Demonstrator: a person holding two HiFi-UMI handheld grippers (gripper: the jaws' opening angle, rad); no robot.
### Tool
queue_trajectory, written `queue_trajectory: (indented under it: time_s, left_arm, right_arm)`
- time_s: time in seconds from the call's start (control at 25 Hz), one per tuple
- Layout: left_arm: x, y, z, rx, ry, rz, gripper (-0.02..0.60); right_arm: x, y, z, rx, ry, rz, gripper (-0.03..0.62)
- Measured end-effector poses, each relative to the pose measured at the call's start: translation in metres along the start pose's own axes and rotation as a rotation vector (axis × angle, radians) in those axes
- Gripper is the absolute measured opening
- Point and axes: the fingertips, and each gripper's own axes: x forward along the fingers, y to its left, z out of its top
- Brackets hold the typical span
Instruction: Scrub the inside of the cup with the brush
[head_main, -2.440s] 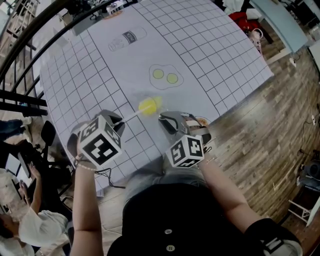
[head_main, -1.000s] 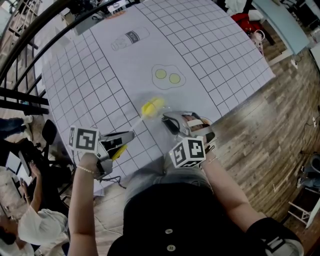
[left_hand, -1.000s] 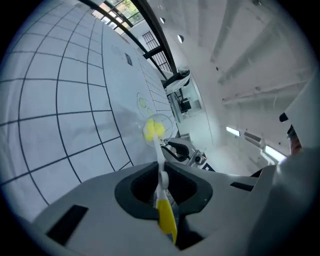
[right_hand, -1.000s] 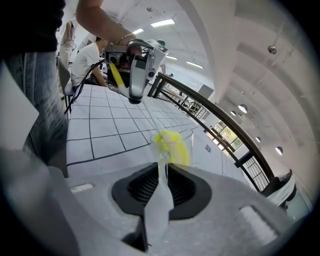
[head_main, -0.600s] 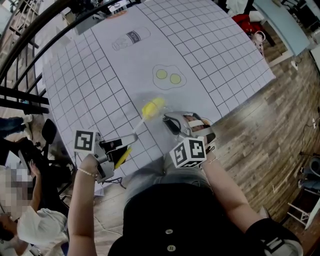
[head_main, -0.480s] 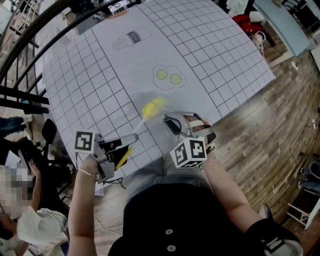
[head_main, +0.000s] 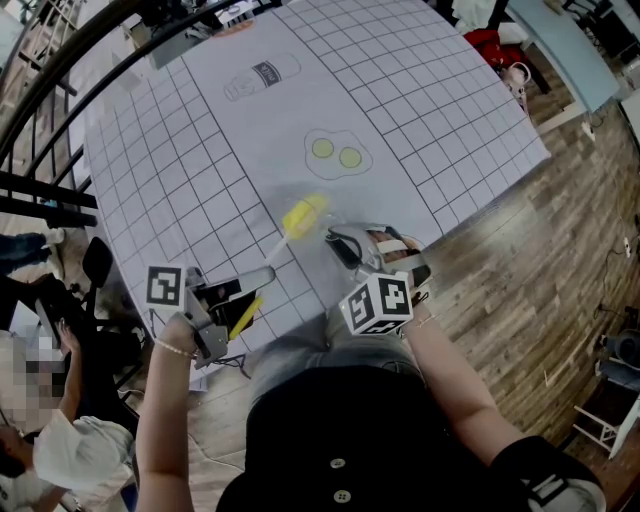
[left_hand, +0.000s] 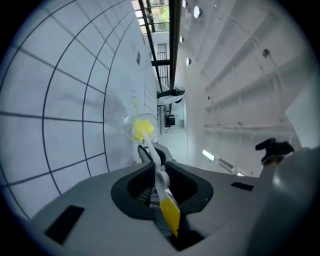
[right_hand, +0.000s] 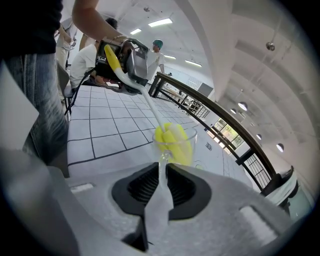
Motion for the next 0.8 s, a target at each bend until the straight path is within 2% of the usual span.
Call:
queue_trajectory:
  time_s: [0.16,0.28,0.44,0.52,0.8]
  left_arm:
    - [-0.004,0.011,-0.004,0.193,0.103,0.203,0.061]
    - [-0.002,0.009,-0.002,0.334,0.166,0.269,0.061]
    - [-0.002,0.01,-0.002,0.391,0.2,0.33,0.061]
    - [-0.007,0.016,-0.001,0.422,0.215,0.385,0.061]
    - [-0.013,0.023,0.0,0.602,0.303,0.584,0.061]
  right_arm:
    - [0.001,0.005,-0.001,-0.013,0.007,0.017,0.05]
    - [0.001,0.007,0.0,-0.009,0.009,0.02,0.049]
    - [0.002,0.004,0.002,-0.019,0.006,0.024,0.049]
    - [0.002,0.004,0.004,-0.023,0.002,0.025,0.049]
    - [0.001,0.0,0.006,-0.009,-0.007,0.03,0.049]
